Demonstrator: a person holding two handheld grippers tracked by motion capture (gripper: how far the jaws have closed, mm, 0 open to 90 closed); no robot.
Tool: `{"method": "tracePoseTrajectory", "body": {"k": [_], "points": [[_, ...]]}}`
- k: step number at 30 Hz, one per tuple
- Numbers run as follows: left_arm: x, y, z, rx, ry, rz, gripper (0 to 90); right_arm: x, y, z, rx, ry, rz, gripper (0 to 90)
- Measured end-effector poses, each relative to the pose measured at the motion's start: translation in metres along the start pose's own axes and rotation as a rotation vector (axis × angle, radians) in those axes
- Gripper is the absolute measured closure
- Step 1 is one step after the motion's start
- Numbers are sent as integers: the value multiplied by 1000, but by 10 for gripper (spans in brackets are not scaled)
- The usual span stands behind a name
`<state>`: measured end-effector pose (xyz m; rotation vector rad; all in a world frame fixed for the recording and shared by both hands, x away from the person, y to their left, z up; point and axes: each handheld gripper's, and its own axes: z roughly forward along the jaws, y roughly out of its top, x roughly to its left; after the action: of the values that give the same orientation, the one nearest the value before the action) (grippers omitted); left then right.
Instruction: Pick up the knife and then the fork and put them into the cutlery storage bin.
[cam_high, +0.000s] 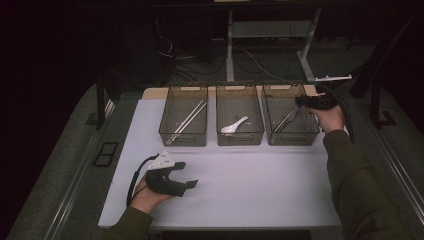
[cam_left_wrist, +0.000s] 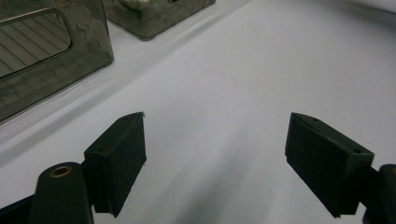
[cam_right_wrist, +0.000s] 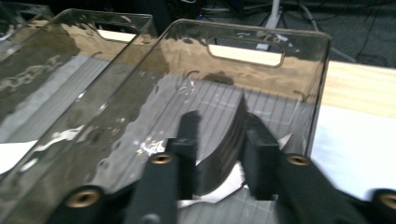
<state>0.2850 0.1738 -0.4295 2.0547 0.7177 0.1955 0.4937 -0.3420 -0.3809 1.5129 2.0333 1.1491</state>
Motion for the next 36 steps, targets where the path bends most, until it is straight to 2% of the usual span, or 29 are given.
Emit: {"method": "tracePoseTrajectory", "body": {"k": [4,12,16,25,31,36], "points": [[0,0,0,-3,-2,1,190,-2,1,1,-12,-36,-16,514],[0,0,0,-3,0,-1,181,-2,4,-2,-31,-40,-18,395],[0,0,1,-4,4,-4,165,0,6,-8,-46,-27,-22,380],[0,0,1,-8,11,-4,125,19,1,-28,-72,68,-43,312],[1,1,0,-14,20,2,117,36,-12,-44,-85,130,-101,278],[0,0,-1,-18,22,9,81,46,-24,-54,-92,162,-103,261]]}}
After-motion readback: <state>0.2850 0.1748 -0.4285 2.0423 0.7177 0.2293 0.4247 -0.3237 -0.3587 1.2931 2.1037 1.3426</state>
